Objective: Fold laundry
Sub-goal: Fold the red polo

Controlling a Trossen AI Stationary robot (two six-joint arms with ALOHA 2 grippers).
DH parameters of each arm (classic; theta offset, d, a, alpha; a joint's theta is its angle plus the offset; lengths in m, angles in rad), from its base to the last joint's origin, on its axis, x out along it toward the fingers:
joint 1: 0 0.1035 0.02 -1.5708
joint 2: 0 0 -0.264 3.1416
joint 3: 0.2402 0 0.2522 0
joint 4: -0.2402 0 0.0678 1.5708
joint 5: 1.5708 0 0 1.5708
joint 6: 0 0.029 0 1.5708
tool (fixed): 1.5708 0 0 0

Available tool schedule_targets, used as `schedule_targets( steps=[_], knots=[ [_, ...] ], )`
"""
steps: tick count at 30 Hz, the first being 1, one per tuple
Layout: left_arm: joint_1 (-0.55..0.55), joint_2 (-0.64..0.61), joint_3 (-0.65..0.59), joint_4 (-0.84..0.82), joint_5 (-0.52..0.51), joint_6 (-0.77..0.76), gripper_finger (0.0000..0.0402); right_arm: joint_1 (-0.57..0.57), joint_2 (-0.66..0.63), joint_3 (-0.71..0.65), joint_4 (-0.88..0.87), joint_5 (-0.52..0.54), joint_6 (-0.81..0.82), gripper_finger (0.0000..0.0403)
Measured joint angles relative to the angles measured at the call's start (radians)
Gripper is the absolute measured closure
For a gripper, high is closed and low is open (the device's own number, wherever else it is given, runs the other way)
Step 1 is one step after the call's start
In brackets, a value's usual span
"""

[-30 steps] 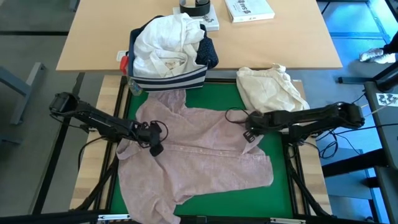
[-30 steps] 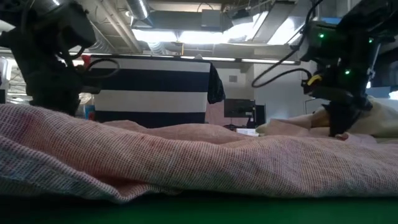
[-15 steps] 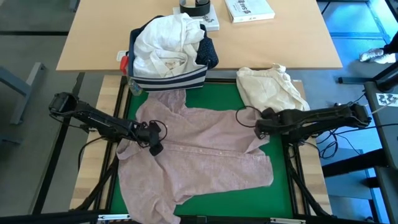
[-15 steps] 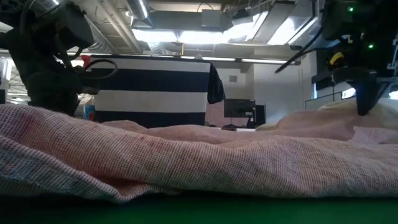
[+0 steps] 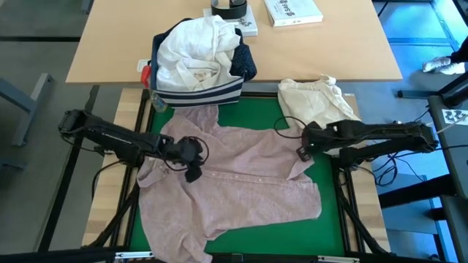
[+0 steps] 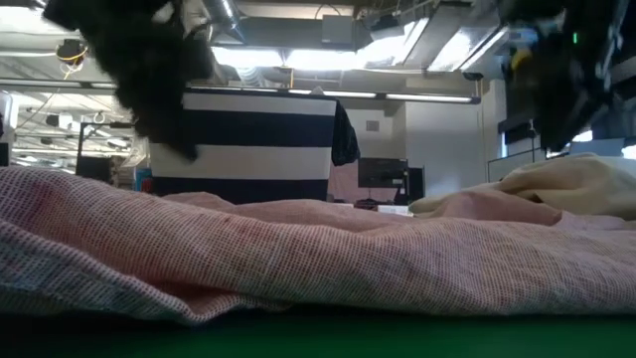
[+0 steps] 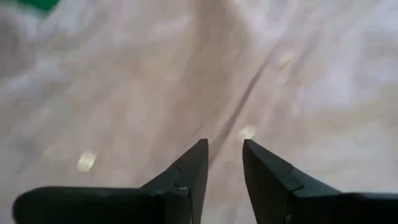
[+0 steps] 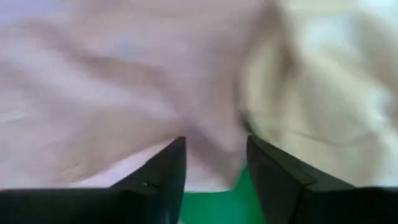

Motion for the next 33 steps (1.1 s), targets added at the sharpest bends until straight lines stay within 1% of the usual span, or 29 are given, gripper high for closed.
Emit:
schedule_targets(
  steps=[2,5,9,13,17,20,22,24,26,28,31,33],
  knots=[
    [0.004,0.000,0.029,0.002,0.020,0.010,0.0285,0.053,-0.007,0.044,0.032,-0.051,-0.028,0.0213],
    [0.003,0.003,0.041,0.049,0.073,0.009,0.0257,0.168,-0.007,0.060,0.162,-0.105,-0.037,0.0200],
    [-0.037,0.013,0.041,0.076,0.116,-0.017,0.0229,0.337,0.019,0.033,0.278,-0.114,-0.010,0.0197],
    [-0.119,0.051,0.043,0.105,0.121,-0.057,0.0222,0.477,0.073,-0.026,0.278,-0.110,0.045,0.0204],
    [-0.201,0.130,0.043,0.121,0.151,-0.135,0.0226,0.589,0.115,-0.102,0.338,-0.115,0.073,0.0212],
    [-0.254,0.186,0.043,0.095,0.224,-0.212,0.0231,0.632,0.146,-0.135,0.442,-0.109,0.068,0.0217],
    [-0.289,0.211,0.043,0.091,0.277,-0.260,0.0235,0.656,0.168,-0.153,0.499,-0.074,0.064,0.0220],
    [-0.321,0.223,0.043,0.080,0.310,-0.305,0.0240,0.668,0.191,-0.171,0.559,-0.036,0.062,0.0223],
    [-0.350,0.231,0.043,0.072,0.332,-0.343,0.0244,0.668,0.220,-0.192,0.595,-0.025,0.062,0.0224],
    [-0.380,0.233,0.043,0.049,0.325,-0.370,0.0249,0.666,0.253,-0.206,0.595,-0.029,0.061,0.0224],
    [-0.426,0.248,0.043,0.035,0.256,-0.406,0.0253,0.666,0.300,-0.226,0.596,-0.030,0.061,0.0224],
    [-0.453,0.269,0.042,0.034,0.240,-0.411,0.0254,0.666,0.328,-0.236,0.598,-0.046,0.061,0.0224]
  ],
)
